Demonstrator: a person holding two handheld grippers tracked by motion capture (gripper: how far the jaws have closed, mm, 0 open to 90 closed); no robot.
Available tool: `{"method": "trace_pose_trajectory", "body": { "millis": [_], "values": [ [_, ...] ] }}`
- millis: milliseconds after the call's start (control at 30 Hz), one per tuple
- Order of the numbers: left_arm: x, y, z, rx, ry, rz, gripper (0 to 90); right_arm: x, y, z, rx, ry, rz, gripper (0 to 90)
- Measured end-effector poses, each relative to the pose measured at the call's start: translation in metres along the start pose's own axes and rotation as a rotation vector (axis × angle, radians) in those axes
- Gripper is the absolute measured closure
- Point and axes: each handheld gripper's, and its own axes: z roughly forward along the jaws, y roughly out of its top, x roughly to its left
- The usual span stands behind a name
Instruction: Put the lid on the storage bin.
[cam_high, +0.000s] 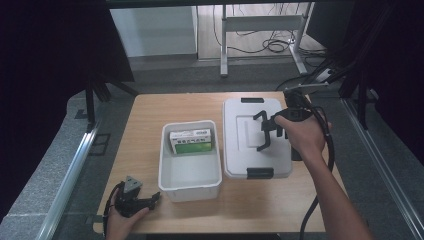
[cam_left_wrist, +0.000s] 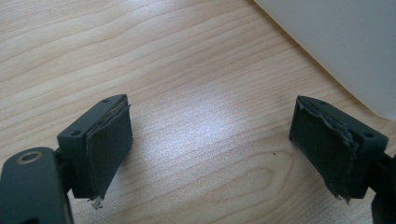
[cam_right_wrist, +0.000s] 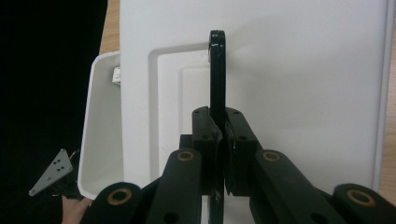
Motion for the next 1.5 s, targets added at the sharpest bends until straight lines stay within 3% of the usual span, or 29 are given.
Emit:
{"method": "trace_pose_trajectory", "body": {
  "millis": [400,967,1500],
  "values": [
    [0.0,0.0,0.0,0.0,-0.003,-0.001,13.2,0.02,0.002,0.015,0.025,0.013,-0.025,84.8],
    [0.0,0.0,0.0,-0.002,-0.005,0.002,13.2,0.061,0.003,0.04,0.059,0.049,-0.071,84.8],
    [0.001,0.0,0.0,-0.004,-0.007,0.005,13.1,0.08,0.003,0.056,0.084,0.061,-0.084,84.8]
  ]
}}
